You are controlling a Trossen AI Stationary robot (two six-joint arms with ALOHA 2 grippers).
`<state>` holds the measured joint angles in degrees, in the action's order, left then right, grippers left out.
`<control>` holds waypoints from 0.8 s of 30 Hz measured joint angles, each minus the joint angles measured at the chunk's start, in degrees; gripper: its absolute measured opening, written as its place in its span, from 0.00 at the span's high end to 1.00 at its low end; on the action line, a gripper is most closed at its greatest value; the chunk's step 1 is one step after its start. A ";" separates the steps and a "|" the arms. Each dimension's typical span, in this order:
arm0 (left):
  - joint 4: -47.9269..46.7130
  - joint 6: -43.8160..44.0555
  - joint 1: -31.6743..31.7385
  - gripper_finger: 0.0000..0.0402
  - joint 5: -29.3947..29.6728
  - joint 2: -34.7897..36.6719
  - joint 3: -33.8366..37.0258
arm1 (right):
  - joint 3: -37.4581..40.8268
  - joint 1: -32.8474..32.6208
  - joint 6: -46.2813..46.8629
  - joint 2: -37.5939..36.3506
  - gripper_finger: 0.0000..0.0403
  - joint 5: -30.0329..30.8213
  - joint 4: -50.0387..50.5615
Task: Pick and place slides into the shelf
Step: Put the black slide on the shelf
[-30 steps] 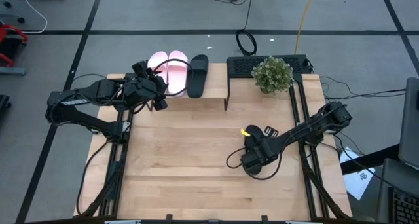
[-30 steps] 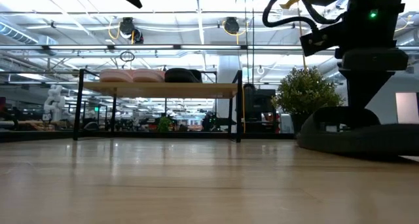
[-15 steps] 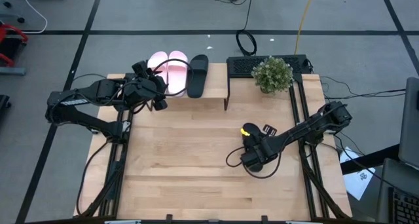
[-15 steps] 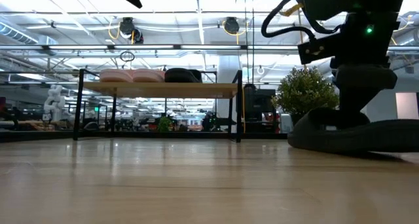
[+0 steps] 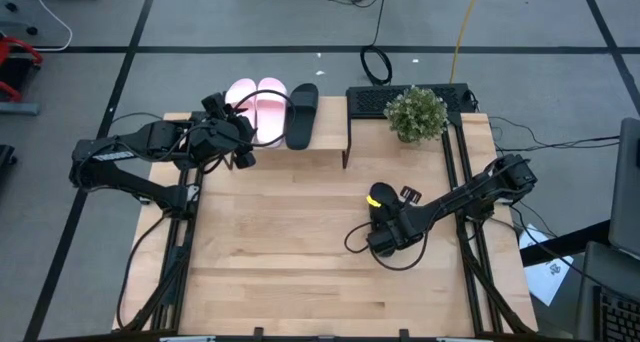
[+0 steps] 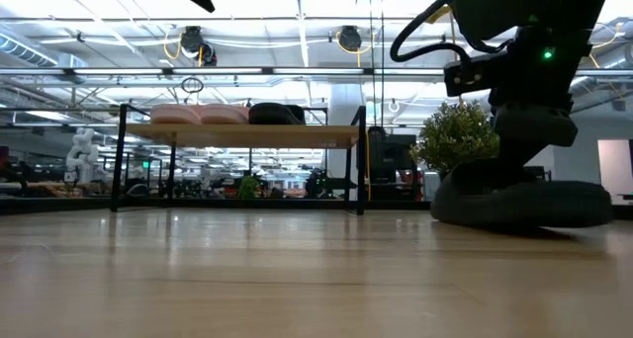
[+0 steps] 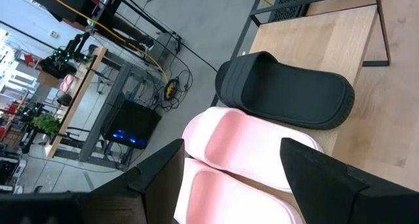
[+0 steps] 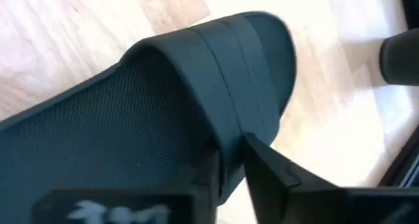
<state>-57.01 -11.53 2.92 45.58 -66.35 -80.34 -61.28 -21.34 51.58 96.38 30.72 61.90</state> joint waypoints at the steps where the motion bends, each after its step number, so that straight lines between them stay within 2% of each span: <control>1: 0.00 0.04 0.00 0.36 0.00 0.00 0.01 | 0.00 0.00 0.04 0.00 0.90 0.55 0.01; 4: -0.03 0.09 0.00 0.36 0.00 0.00 0.02 | 0.00 0.01 0.07 0.00 0.98 1.41 0.04; 10: -0.46 -0.33 0.00 0.36 0.26 0.00 0.02 | 0.00 0.04 1.54 0.00 0.99 2.52 0.36; 13: -1.46 -1.05 0.00 0.36 3.27 0.00 0.02 | -1.22 0.04 1.68 0.02 0.99 2.50 2.51; 18: -4.04 -1.44 0.00 0.36 10.17 0.00 0.02 | -8.15 0.02 1.57 0.02 0.99 6.82 9.36; 24: -5.31 -1.50 0.00 0.36 14.64 -0.01 0.02 | -20.58 1.03 -3.09 0.02 1.00 13.31 14.98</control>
<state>-62.33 -13.03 2.92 60.22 -66.35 -80.31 -81.86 -20.31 48.49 96.40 44.03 76.88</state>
